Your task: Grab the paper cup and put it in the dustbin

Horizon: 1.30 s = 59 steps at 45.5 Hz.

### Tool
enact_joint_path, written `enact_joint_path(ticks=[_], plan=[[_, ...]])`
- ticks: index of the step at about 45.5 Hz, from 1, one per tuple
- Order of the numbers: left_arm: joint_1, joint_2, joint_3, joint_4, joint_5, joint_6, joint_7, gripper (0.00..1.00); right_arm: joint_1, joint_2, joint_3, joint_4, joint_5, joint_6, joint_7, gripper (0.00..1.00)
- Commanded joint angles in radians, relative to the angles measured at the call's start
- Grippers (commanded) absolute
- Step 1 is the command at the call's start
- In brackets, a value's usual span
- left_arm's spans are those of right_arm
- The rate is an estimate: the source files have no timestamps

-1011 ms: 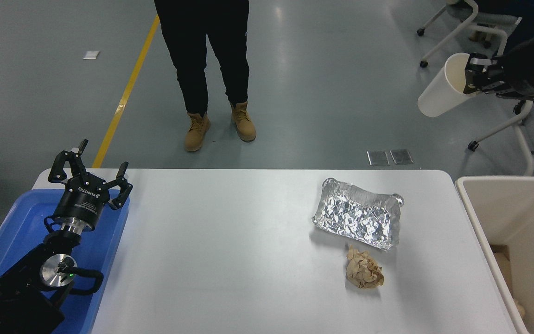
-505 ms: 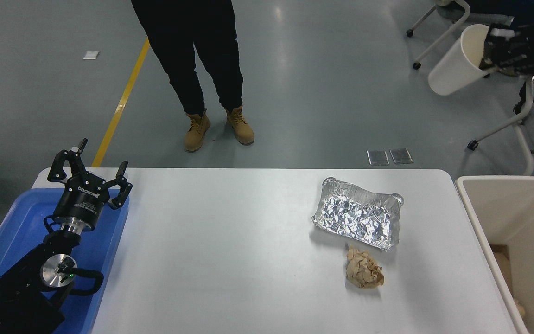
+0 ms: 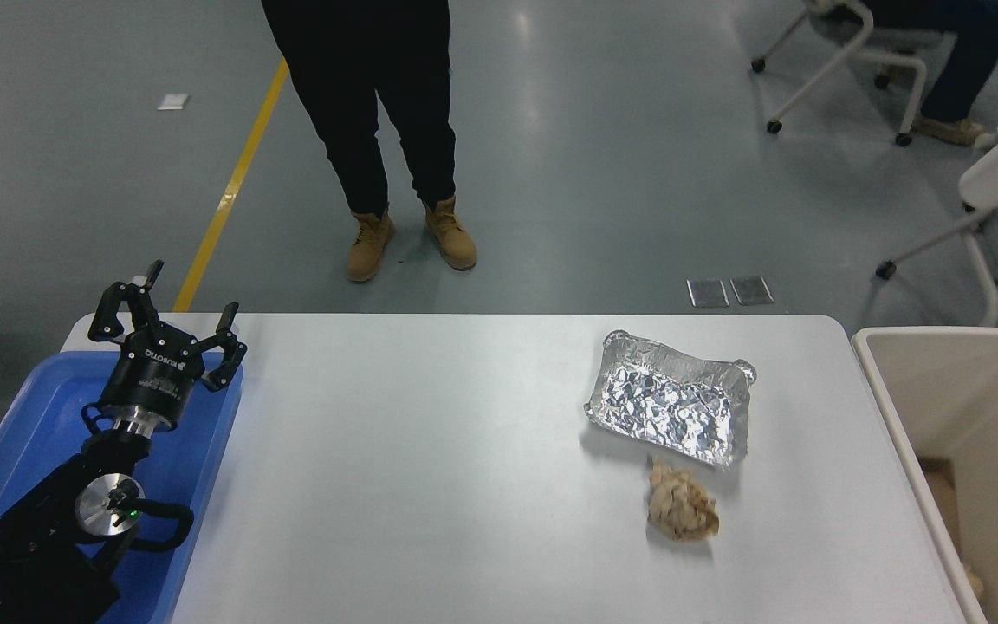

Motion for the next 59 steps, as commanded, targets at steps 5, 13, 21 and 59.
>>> enact_joint_path(ticks=[5, 13, 21, 59], plan=[[0.000, -0.001, 0.000, 0.000, 0.000, 0.000, -0.001, 0.98, -0.393, 0.040, 0.212, -0.189, 0.120, -0.175, -0.002, 0.00], [0.000, -0.001, 0.000, 0.001, 0.000, 0.000, 0.001, 0.98, -0.504, 0.067, 0.317, -0.225, 0.117, -0.201, -0.002, 0.00], [0.000, 0.001, 0.000, 0.000, 0.000, 0.000, -0.001, 0.98, -0.616, 0.128, 0.369, -0.269, 0.119, -0.228, -0.002, 0.00], [0.000, 0.001, 0.000, 0.000, 0.000, 0.000, -0.001, 0.98, -0.751, 0.225, 0.498, -0.265, 0.110, -0.389, -0.001, 1.00]])
